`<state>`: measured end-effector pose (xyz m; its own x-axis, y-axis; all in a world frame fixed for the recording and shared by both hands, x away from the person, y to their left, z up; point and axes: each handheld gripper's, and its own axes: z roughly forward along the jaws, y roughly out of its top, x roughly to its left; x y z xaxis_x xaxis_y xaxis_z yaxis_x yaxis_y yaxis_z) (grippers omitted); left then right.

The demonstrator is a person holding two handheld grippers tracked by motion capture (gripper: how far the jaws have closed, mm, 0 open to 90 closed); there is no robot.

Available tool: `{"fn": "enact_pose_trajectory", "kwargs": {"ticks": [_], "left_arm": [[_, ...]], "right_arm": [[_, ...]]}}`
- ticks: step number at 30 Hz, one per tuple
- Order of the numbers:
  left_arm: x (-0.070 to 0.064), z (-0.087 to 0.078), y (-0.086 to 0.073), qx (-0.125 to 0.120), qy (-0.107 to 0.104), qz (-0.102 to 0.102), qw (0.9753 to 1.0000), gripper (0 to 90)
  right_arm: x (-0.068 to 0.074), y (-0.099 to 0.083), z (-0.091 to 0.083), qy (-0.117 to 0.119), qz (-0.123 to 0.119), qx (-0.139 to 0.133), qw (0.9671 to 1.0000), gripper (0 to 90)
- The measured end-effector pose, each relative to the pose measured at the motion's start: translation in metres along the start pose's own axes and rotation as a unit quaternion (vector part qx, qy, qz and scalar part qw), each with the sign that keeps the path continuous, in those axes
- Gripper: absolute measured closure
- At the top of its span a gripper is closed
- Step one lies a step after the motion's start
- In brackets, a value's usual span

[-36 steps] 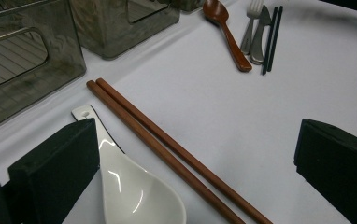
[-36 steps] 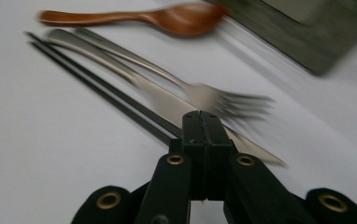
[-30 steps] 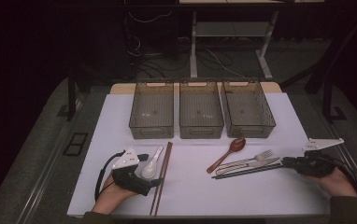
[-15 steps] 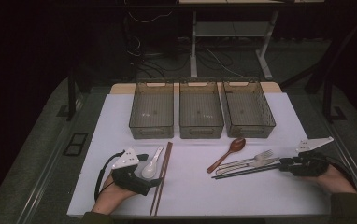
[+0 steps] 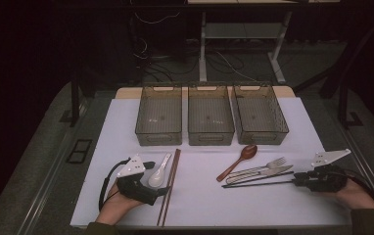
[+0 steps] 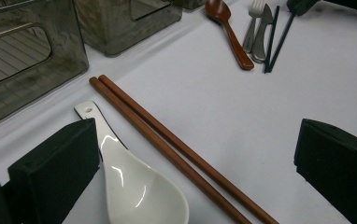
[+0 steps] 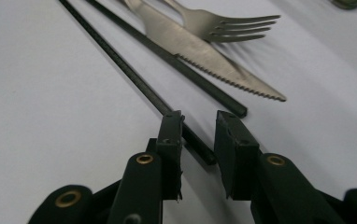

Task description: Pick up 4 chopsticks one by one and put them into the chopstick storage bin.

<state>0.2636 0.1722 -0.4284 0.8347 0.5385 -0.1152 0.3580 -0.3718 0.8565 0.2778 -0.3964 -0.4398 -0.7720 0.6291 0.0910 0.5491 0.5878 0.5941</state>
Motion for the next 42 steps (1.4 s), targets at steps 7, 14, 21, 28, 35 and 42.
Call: {"fn": "enact_pose_trajectory", "kwargs": {"ticks": [7, 14, 21, 28, 35, 42], "left_arm": [[0.0, -0.001, 0.0, 0.0, 0.0, 0.0, 1.0, 0.0], [-0.001, 0.0, 0.0, 0.001, 0.0, 0.0, 1.0, 0.0], [0.0, 0.0, 0.0, 0.001, 0.0, 0.0, 1.0, 0.0], [-0.001, 0.001, 0.0, 0.002, -0.002, 0.001, 1.0, 0.0], [0.0, 0.001, 0.0, 0.002, -0.002, -0.001, 1.0, 0.0], [0.0, 0.001, 0.0, 0.003, -0.002, 0.0, 1.0, 0.0]], "right_arm": [[0.018, -0.005, -0.003, 0.015, -0.017, 0.007, 0.9997, 70.9], [0.025, -0.006, -0.004, 0.021, -0.025, 0.009, 0.9994, 70.7], [0.021, 0.002, -0.008, 0.024, -0.025, -0.014, 0.9993, 70.1], [0.001, 0.015, -0.004, -0.001, -0.008, -0.033, 0.9994, 71.0], [-0.023, 0.016, 0.003, -0.011, 0.028, -0.041, 0.9987, 79.6], [-0.029, 0.018, 0.009, -0.014, 0.04, -0.035, 0.9985, 88.1]]}}
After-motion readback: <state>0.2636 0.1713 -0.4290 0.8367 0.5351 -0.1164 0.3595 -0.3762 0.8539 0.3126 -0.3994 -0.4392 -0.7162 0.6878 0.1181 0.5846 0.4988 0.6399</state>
